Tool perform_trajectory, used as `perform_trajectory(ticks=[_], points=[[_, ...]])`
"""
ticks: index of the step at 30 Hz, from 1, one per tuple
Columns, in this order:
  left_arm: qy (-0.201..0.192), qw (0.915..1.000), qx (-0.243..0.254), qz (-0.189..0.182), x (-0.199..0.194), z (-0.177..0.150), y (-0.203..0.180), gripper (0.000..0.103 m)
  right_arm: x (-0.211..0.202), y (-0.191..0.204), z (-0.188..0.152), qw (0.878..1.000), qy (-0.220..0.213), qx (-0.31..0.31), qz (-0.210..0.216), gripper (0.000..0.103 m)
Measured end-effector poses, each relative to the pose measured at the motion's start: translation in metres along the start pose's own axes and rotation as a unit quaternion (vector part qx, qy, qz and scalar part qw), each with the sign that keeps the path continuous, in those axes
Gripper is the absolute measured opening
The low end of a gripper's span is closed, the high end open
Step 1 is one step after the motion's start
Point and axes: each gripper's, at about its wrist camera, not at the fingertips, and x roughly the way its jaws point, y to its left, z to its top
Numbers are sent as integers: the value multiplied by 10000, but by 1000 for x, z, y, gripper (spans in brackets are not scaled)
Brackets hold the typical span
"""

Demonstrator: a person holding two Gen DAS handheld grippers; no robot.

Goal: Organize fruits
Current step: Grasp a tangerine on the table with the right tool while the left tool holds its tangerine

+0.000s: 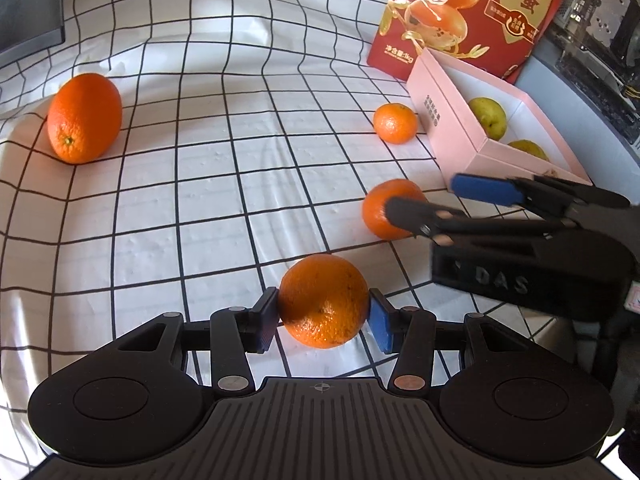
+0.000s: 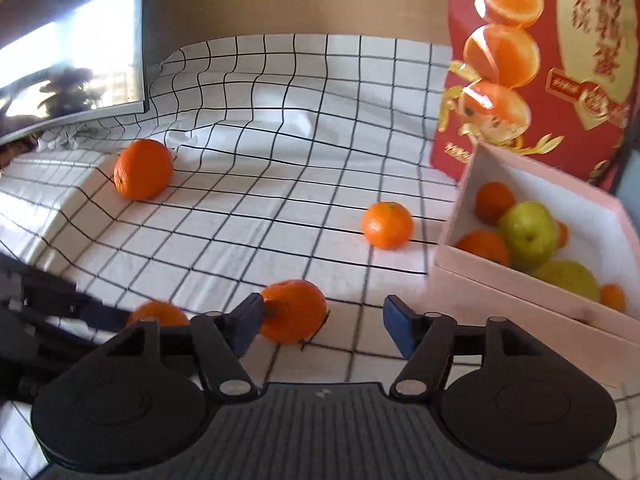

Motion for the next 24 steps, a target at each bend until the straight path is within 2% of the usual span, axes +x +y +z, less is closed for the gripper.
perform_trajectory(ticks=[3, 9, 14, 17, 20, 24], points=[[12, 10000, -52, 37, -2, -1, 2, 52, 6, 4, 4, 10000, -7, -22, 71, 67], [-36, 9993, -280, 227, -5, 1, 14, 52, 10, -3, 0, 9989, 125, 323, 328, 67], [-89, 9988, -380, 304, -7, 0, 21, 52, 16, 3, 0, 9981, 309, 285, 453, 67], [-111, 9982, -443, 395, -9, 0, 29, 52, 23, 6, -3, 9971, 504, 199, 532, 59], [-91, 9976, -478, 486, -11, 2, 37, 52, 25, 10, -3, 9981, 449, 40, 425, 47], [84, 9987, -194, 467, -8, 9, 37, 52, 26, 9, -1, 9982, 452, -64, 385, 45]])
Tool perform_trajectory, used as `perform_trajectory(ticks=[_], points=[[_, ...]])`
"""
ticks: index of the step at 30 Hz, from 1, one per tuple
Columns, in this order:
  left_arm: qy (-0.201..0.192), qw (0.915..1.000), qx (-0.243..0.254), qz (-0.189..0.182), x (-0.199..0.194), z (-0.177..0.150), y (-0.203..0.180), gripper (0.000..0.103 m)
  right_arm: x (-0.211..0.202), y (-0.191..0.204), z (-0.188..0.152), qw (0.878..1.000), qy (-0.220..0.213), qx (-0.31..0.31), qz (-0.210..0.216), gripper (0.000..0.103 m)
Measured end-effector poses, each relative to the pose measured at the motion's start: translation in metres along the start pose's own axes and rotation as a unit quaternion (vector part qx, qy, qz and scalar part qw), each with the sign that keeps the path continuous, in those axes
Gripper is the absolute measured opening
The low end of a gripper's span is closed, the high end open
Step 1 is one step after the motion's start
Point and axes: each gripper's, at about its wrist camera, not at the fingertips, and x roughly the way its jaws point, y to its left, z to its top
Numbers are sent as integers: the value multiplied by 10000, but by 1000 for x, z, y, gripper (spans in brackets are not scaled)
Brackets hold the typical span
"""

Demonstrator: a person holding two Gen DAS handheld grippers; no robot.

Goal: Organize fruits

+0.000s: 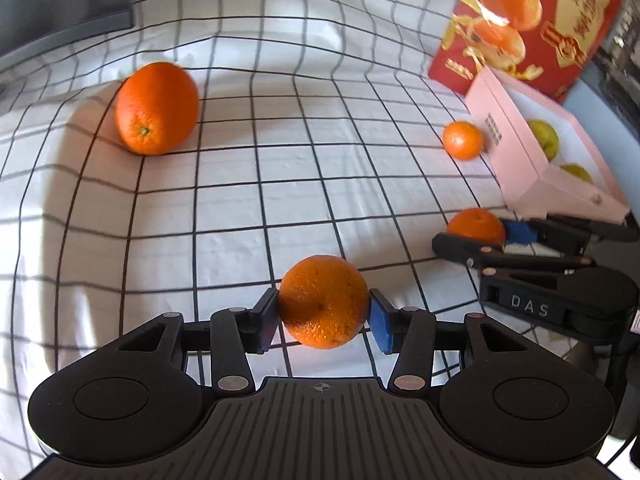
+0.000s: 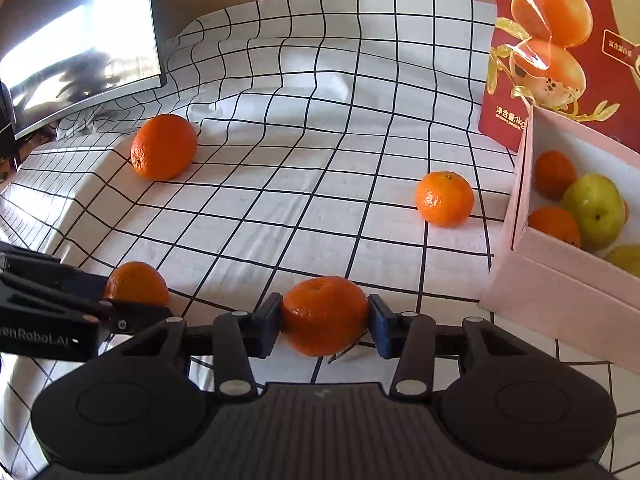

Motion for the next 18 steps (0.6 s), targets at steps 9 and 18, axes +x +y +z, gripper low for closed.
perform_trajectory(ticks=[9, 18], points=[[134, 9994, 292, -144, 0, -1, -2, 52, -7, -18, 3, 9987, -9, 420, -290, 44], [6, 9965, 587, -599, -1, -15, -27, 52, -36, -9, -15, 9951, 243, 780, -559, 45]])
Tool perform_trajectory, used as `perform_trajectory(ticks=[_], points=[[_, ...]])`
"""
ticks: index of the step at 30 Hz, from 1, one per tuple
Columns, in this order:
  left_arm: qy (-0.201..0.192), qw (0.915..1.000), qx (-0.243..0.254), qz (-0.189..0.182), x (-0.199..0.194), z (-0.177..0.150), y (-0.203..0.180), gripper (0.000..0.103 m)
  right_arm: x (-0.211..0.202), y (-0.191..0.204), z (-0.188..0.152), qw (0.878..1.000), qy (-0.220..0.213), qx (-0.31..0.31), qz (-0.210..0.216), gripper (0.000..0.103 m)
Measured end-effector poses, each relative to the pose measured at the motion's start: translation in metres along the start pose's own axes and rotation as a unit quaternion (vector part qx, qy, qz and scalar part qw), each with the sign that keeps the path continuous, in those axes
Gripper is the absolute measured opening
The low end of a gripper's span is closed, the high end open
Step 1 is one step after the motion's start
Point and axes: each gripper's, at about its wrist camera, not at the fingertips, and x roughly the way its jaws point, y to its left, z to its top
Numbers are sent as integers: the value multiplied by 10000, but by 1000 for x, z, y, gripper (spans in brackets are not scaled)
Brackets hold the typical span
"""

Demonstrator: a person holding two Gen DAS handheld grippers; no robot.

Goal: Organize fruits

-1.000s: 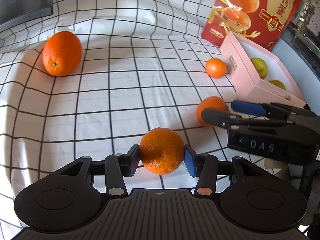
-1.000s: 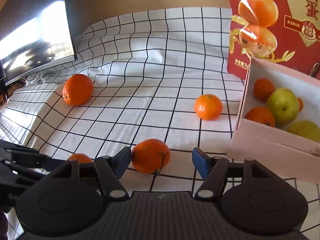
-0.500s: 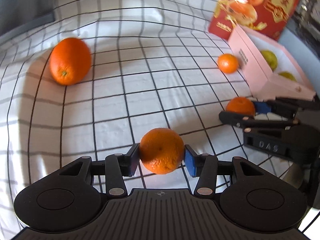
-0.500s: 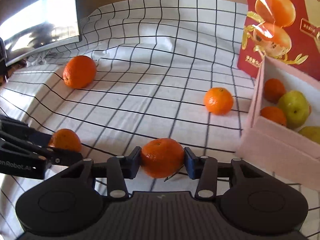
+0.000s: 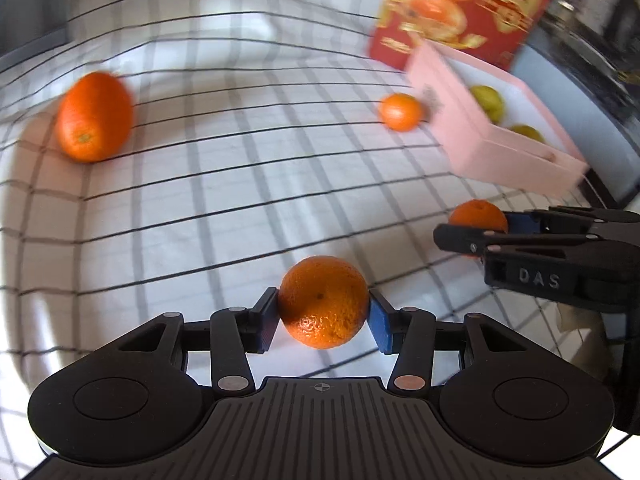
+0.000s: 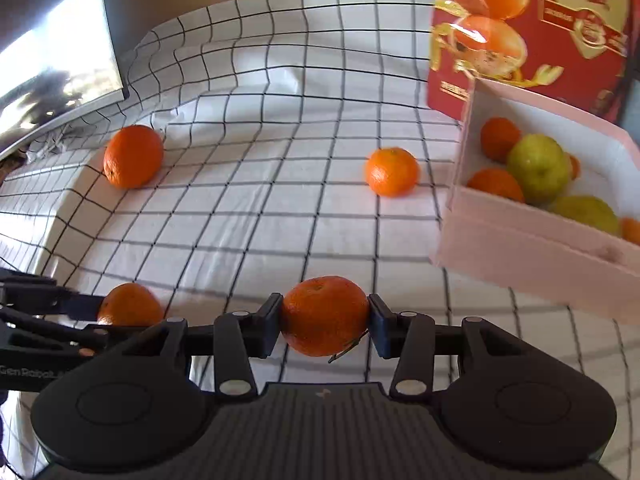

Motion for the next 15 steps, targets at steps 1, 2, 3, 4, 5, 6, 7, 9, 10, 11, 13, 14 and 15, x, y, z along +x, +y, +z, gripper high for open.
perform_trajectory(ticks=[1, 2, 3, 4, 5, 6, 7, 9, 10, 11, 13, 14, 15], points=[[-15, 9999, 117, -79, 2, 0, -6, 52, -7, -3, -5, 9999, 9, 81, -89, 45], [-24, 9995, 228, -198, 5, 1, -12, 52, -14, -7, -11, 9997, 22, 149, -192, 45], [-23, 9989, 322, -353, 7, 1, -19, 52, -20, -10, -17, 9992, 58, 196, -345, 45], [-1, 9979, 421, -487, 10, 1, -26, 52, -24, -14, -24, 9982, 106, 221, -544, 45], [42, 9966, 559, -612, 12, 2, -34, 52, -28, -17, -29, 9967, 161, 250, -750, 45], [92, 9949, 723, -701, 14, 2, -43, 52, -33, -22, -35, 9946, 222, 322, -965, 45], [137, 9932, 906, -720, 15, 1, -54, 52, -38, -28, -40, 9934, 258, 394, -1046, 45], [172, 9911, 1157, -637, 16, -3, -71, 52, -42, -39, -48, 9924, 350, 473, -1083, 45], [165, 9914, 1174, -558, 18, -4, -78, 52, -44, -44, -51, 9932, 326, 450, -1022, 45], [155, 9922, 1138, -479, 18, -5, -82, 52, -45, -47, -53, 9942, 290, 385, -964, 45], [115, 9947, 964, -352, 19, -5, -87, 52, -45, -48, -55, 9960, 206, 97, -867, 45], [91, 9959, 853, -286, 19, -5, -89, 52, -45, -46, -55, 9964, 156, -87, -834, 45], [74, 9970, 734, -216, 20, -5, -91, 52, -44, -43, -54, 9964, 96, -287, -796, 45]])
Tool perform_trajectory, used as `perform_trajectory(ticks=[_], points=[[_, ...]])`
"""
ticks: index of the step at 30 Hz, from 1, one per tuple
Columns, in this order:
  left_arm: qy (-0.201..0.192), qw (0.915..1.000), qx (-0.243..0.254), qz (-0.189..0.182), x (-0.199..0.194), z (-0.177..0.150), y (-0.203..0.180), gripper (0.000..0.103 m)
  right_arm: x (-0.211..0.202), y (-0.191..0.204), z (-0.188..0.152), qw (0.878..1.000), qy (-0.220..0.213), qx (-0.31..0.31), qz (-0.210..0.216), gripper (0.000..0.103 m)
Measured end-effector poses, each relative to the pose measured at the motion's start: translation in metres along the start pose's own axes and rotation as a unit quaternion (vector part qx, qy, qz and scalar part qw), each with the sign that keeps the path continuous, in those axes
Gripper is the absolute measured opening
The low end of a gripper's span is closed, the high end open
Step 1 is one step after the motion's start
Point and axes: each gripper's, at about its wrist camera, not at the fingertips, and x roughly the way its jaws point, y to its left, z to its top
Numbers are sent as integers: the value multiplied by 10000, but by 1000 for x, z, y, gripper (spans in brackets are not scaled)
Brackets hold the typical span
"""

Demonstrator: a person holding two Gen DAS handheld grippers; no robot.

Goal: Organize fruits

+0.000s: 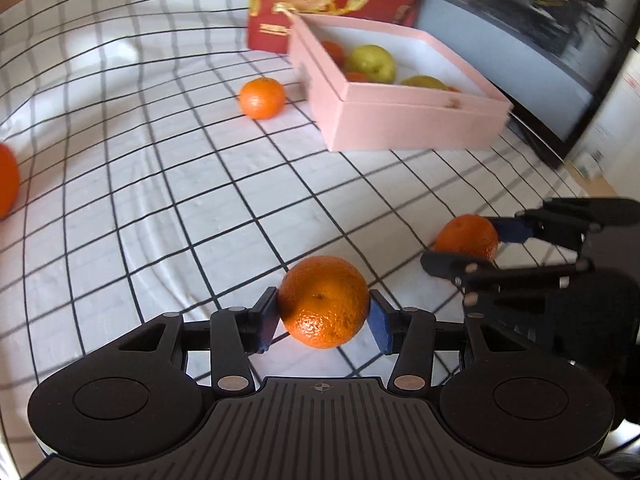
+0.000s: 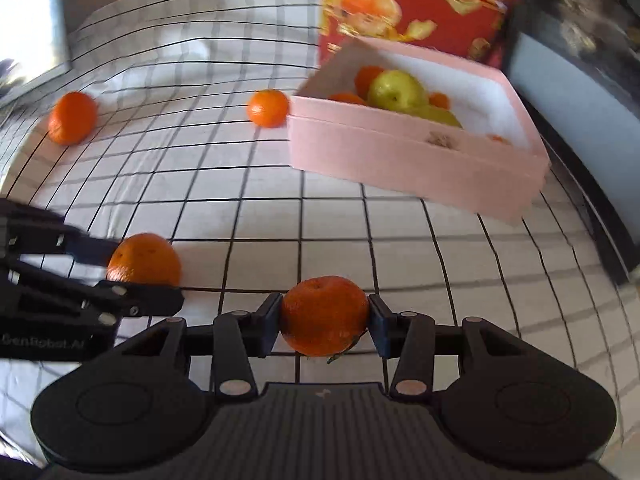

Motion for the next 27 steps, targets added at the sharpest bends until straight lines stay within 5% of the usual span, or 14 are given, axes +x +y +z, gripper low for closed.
perform_trajectory(ticks=[9, 11, 19, 27], points=[[-31, 9919, -1242, 255, 2, 10, 8, 52, 6, -24, 0, 9955, -317, -355, 824, 46], [-70, 9904, -1367, 182, 3, 10, 12, 52, 4, -29, -2, 9949, -399, -287, 882, 55], [158, 9961, -808, 309, 9, 18, 0, 53, 7, -31, -6, 9975, -306, 86, 630, 73], [148, 9983, -470, 307, 10, 17, -3, 52, -2, -21, -20, 9991, -293, 64, 297, 75]])
